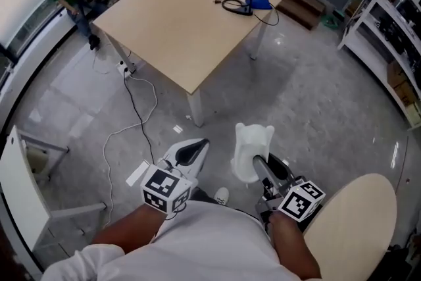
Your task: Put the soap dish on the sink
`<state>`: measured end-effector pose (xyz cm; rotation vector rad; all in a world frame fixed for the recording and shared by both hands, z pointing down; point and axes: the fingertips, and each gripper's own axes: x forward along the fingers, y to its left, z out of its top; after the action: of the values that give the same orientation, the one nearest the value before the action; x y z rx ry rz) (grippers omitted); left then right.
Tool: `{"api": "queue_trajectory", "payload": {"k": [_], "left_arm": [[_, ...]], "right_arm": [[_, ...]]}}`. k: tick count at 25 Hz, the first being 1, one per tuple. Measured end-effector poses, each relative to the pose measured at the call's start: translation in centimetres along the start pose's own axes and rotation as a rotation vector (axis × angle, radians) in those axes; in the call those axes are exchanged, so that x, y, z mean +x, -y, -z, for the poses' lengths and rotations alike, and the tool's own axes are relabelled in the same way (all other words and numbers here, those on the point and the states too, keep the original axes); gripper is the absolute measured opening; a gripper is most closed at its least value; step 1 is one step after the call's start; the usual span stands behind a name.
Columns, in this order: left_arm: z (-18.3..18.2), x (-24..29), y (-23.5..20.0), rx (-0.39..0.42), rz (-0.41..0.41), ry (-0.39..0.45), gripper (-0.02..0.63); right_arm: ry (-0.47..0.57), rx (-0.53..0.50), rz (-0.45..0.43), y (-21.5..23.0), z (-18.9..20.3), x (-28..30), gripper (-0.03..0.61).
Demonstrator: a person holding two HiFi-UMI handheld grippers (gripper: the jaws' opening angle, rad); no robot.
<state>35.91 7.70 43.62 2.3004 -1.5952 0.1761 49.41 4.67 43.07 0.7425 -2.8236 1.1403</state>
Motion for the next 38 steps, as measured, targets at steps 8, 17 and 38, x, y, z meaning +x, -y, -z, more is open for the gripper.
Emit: {"api": "queue_trajectory", "payload": {"k": [8,17,38], "left_arm": [[0.9,-3.2,-3.3,-0.048,-0.131,-0.006,0.008],[1.9,-9.9,-12.7,-0.100,-0.296,0.013,0.008],[1.2,-24.0,-35.1,-0.182,-0.472,0.137,0.008]], "right_arm": [[-0.108,0.009,-0.099,-1.5,1.9,4.2,0.144],[-0.222,-0.028,-0.204,-6.7,4.7,13.7,0.144],[-0.349,-0.134,-0.282,-19.6,9.8,35.5,0.143]]}}
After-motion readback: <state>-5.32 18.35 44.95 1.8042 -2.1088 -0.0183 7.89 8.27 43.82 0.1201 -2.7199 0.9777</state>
